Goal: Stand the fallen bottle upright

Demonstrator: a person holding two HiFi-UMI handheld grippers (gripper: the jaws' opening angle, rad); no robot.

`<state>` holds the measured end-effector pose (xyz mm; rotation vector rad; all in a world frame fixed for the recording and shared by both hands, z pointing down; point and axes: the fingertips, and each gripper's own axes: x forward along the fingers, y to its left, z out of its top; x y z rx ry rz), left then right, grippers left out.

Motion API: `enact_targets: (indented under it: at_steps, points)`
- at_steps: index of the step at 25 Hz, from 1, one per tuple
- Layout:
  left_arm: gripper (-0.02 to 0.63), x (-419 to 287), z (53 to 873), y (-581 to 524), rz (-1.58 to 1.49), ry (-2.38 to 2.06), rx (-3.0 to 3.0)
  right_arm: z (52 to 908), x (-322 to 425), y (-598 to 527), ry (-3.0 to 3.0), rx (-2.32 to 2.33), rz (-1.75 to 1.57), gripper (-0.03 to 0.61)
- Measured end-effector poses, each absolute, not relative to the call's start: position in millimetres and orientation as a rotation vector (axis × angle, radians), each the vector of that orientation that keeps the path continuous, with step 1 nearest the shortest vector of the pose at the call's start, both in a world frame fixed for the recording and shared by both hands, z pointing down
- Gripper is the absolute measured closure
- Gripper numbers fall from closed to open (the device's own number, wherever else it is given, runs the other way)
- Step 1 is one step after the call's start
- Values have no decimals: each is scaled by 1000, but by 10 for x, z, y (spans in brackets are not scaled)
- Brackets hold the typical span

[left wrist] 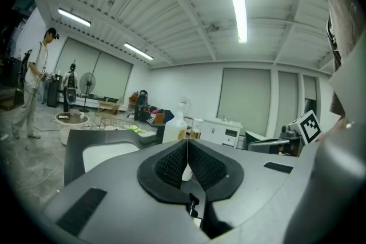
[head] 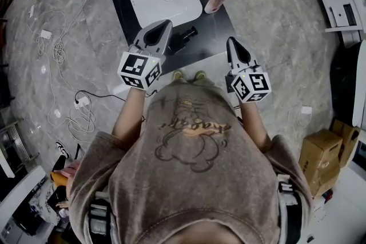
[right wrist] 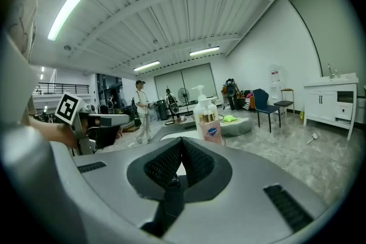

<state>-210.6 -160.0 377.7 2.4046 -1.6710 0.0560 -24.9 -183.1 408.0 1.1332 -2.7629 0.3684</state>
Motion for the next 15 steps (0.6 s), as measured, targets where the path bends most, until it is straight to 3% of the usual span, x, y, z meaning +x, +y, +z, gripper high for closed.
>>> enact_targets:
  at_steps: [10, 15]
  points:
    - [589, -2043, 3816, -1780, 95, -1690, 2374, 4079, -179, -2065, -2793, 1102, 384, 580]
    - [510, -1947, 3967, -1882, 192, -1620, 2372, 4111, -153, -2134, -2799, 1103, 387, 580]
